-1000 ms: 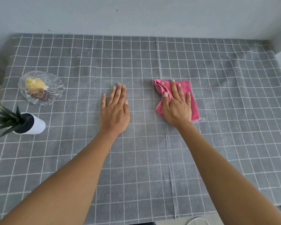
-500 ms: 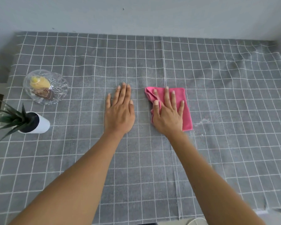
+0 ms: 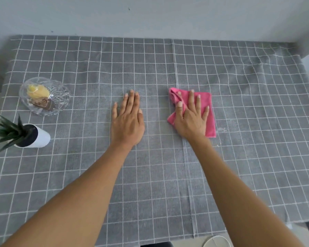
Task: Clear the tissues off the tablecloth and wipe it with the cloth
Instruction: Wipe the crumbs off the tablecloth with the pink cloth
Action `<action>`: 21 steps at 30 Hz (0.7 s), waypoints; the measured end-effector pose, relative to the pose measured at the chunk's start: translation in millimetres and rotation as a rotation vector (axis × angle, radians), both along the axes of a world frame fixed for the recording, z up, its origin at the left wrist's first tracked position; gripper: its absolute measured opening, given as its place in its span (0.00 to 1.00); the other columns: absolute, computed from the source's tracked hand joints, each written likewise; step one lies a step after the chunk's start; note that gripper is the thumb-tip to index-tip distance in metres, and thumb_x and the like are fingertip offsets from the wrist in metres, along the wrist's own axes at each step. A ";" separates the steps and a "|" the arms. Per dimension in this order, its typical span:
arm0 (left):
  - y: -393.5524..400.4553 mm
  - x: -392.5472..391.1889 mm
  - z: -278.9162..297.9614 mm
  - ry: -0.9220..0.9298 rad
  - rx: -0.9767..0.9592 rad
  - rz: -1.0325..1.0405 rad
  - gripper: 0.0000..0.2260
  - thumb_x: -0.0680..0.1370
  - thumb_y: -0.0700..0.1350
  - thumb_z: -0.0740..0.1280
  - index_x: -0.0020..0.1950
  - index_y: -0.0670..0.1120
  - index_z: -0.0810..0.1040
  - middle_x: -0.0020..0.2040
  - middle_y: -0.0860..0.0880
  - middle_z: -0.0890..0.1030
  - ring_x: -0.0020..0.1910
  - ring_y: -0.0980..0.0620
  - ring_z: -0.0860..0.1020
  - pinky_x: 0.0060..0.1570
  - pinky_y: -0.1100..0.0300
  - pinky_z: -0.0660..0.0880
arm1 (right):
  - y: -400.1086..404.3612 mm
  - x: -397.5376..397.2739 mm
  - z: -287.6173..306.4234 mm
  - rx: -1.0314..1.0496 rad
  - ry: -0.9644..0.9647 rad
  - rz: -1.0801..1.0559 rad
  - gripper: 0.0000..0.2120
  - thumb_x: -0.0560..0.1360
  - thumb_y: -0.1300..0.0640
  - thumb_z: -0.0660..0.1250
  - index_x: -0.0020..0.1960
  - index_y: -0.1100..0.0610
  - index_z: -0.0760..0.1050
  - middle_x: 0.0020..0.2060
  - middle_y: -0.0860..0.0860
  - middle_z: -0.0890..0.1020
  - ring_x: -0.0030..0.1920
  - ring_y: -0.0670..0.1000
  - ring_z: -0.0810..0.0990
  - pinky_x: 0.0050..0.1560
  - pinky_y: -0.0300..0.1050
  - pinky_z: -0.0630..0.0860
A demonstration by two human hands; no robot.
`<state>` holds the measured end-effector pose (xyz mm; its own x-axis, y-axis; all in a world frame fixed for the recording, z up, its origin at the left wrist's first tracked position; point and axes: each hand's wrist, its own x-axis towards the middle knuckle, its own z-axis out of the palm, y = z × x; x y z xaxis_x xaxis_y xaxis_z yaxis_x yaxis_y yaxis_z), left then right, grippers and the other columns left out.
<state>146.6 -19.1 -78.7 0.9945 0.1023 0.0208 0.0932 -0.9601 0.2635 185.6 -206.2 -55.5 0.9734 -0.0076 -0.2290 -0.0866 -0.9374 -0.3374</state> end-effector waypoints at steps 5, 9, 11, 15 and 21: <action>-0.7 0.4 0.7 -0.003 -0.020 0.007 0.24 0.82 0.48 0.46 0.79 0.48 0.47 0.79 0.52 0.49 0.78 0.54 0.47 0.76 0.48 0.44 | 33.4 -38.3 -0.7 0.018 -0.047 0.186 0.26 0.77 0.39 0.31 0.76 0.37 0.39 0.78 0.45 0.41 0.77 0.49 0.36 0.72 0.56 0.29; 0.7 1.6 1.2 0.016 -0.021 -0.001 0.24 0.82 0.48 0.45 0.79 0.49 0.46 0.79 0.52 0.47 0.78 0.55 0.46 0.76 0.48 0.44 | 5.4 -34.3 -3.7 -0.039 -0.085 0.172 0.25 0.79 0.38 0.34 0.75 0.36 0.39 0.78 0.44 0.41 0.77 0.49 0.37 0.74 0.57 0.32; 2.0 1.2 1.1 0.026 -0.021 -0.008 0.24 0.82 0.48 0.44 0.79 0.49 0.45 0.79 0.52 0.46 0.78 0.55 0.45 0.76 0.48 0.43 | -23.5 -31.4 -6.3 -0.094 -0.089 0.075 0.25 0.79 0.37 0.33 0.74 0.35 0.34 0.77 0.45 0.40 0.77 0.50 0.37 0.73 0.56 0.32; 2.9 2.3 1.2 0.050 -0.018 -0.019 0.24 0.82 0.49 0.43 0.79 0.49 0.44 0.79 0.52 0.45 0.78 0.54 0.44 0.75 0.48 0.41 | -76.2 -33.4 -4.9 -0.107 -0.077 -0.067 0.22 0.80 0.39 0.36 0.68 0.32 0.28 0.78 0.47 0.42 0.77 0.50 0.39 0.75 0.58 0.35; -2.0 -7.7 10.0 0.133 -0.038 -0.057 0.24 0.83 0.50 0.42 0.78 0.48 0.40 0.79 0.51 0.40 0.77 0.54 0.39 0.73 0.48 0.35 | -69.5 -40.0 -0.4 -0.081 -0.012 -0.110 0.25 0.80 0.41 0.37 0.76 0.39 0.38 0.78 0.48 0.41 0.77 0.51 0.37 0.74 0.60 0.34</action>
